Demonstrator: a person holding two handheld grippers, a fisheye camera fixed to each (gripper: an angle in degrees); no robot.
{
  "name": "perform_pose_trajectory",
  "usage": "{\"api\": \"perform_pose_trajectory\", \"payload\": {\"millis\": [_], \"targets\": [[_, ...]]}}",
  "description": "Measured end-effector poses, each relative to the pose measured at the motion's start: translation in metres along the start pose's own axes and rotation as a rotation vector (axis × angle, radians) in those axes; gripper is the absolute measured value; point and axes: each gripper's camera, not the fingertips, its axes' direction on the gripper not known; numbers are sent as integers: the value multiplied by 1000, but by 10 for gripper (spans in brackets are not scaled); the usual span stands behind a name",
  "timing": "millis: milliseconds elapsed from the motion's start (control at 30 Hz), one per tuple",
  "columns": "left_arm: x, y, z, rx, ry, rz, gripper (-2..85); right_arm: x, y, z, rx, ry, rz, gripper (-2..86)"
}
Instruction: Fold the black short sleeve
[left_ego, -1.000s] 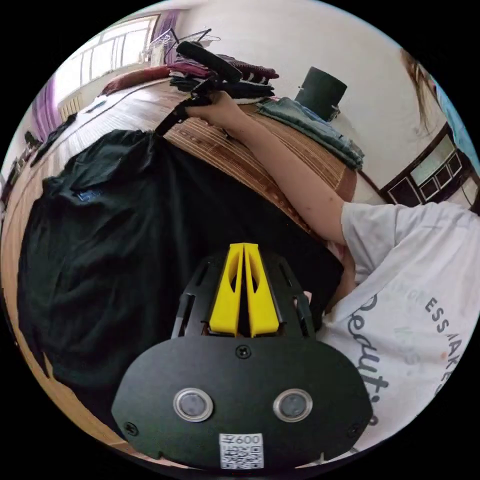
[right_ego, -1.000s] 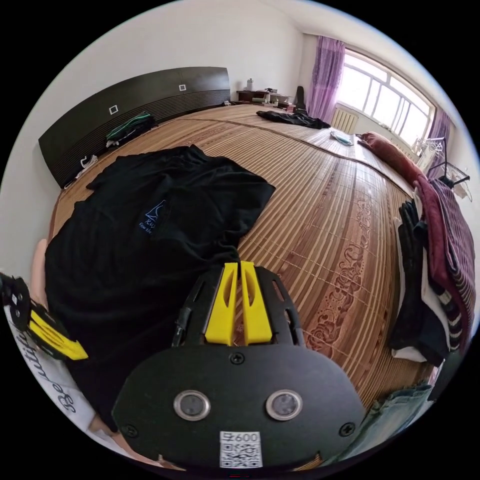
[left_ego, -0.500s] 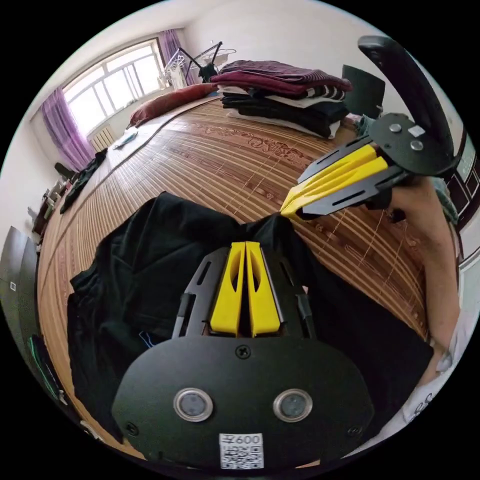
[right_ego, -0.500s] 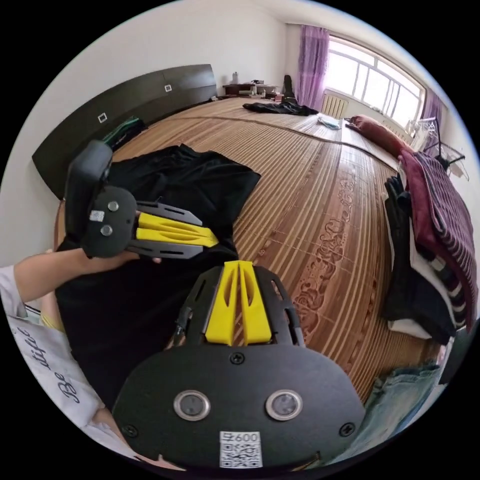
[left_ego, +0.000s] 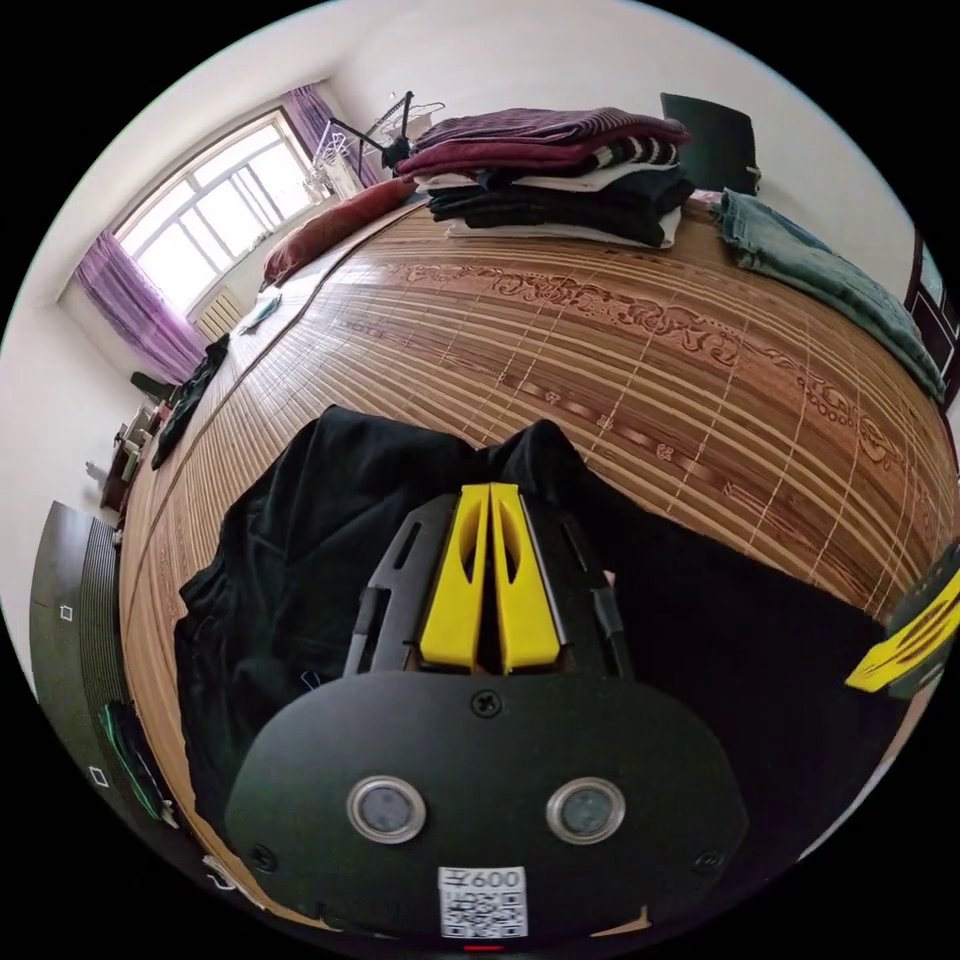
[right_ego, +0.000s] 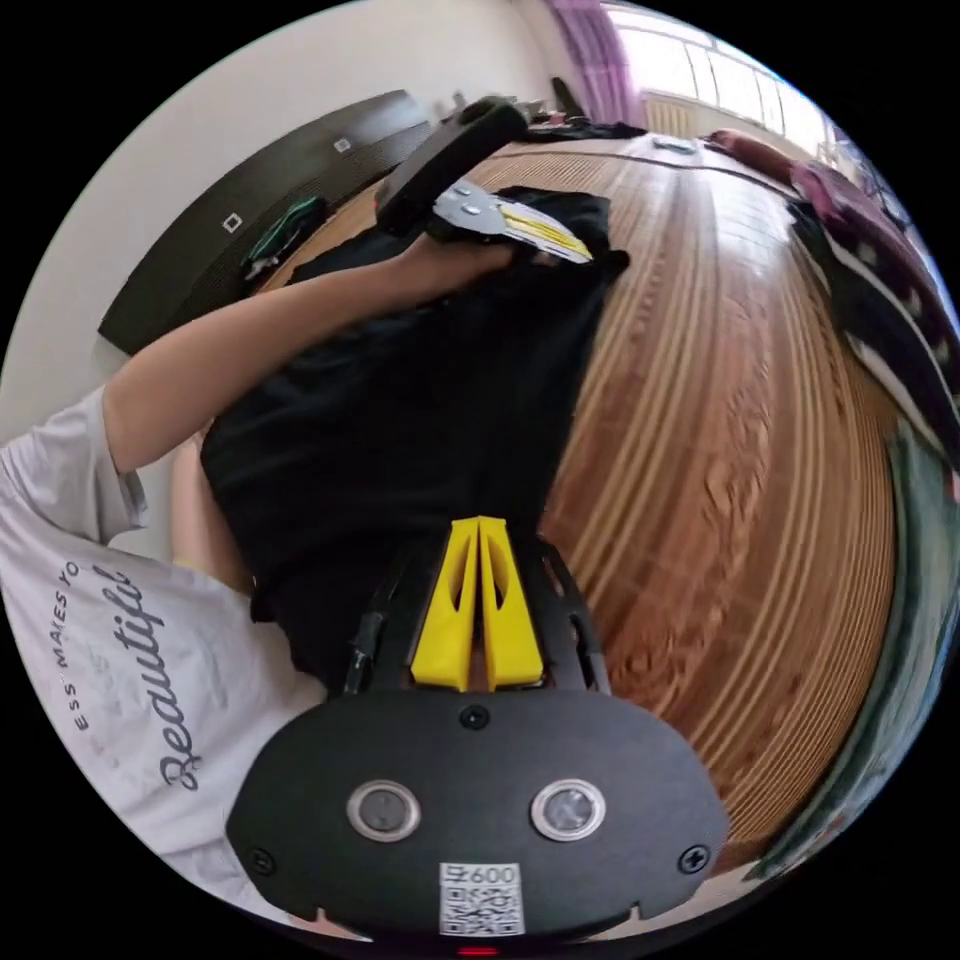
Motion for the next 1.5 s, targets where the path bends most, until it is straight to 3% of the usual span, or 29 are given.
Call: {"api": "perform_pose_trajectory", "payload": {"millis": [100, 200, 300, 500, 667, 767, 867, 900, 1000, 1167, 1300, 1367, 1400, 1500], "targets": [[1, -1, 12, 2, -14, 14, 3, -24, 27, -15, 24, 63, 46, -9], [0, -1, 22, 3, -21, 19, 2, -82, 30, -24, 220, 21, -28, -9], [-2, -1, 32, 5, -29, 23, 2, -119, 15, 29, 5, 66, -110, -8], [-4, -1, 49, 11, -53, 50, 1, -106, 119, 6, 76, 2, 128, -8], [-11, -2, 58, 15, -48, 53, 1, -177, 126, 7, 67, 203, 73, -8], [-12, -3, 64, 15, -62, 60, 0, -223, 115, 7, 268, 28, -6, -8], [-13, -4, 67, 15, -76, 68, 1, -252, 108, 67, 62, 127, -122, -9], [-14, -4, 69, 15, -75, 68, 0, -251, 117, 64, 130, 115, -105, -9], [-17, -5, 71, 17, -70, 69, 0, -231, 145, 53, 62, 55, 33, -8], [-17, -7, 73, 19, -87, 80, 1, -242, 163, 47, -11, 134, 116, -8], [-13, -8, 72, 18, -110, 92, 1, -276, 137, 43, 246, 59, 45, -9], [-14, -9, 71, 19, -107, 91, 1, -278, 118, 91, 45, 161, -14, -9], [-15, -9, 70, 19, -101, 88, 1, -274, 122, 87, 109, 132, 10, -9], [-15, -10, 67, 21, -95, 84, 1, -246, 145, 73, 50, 89, 185, -8]]}}
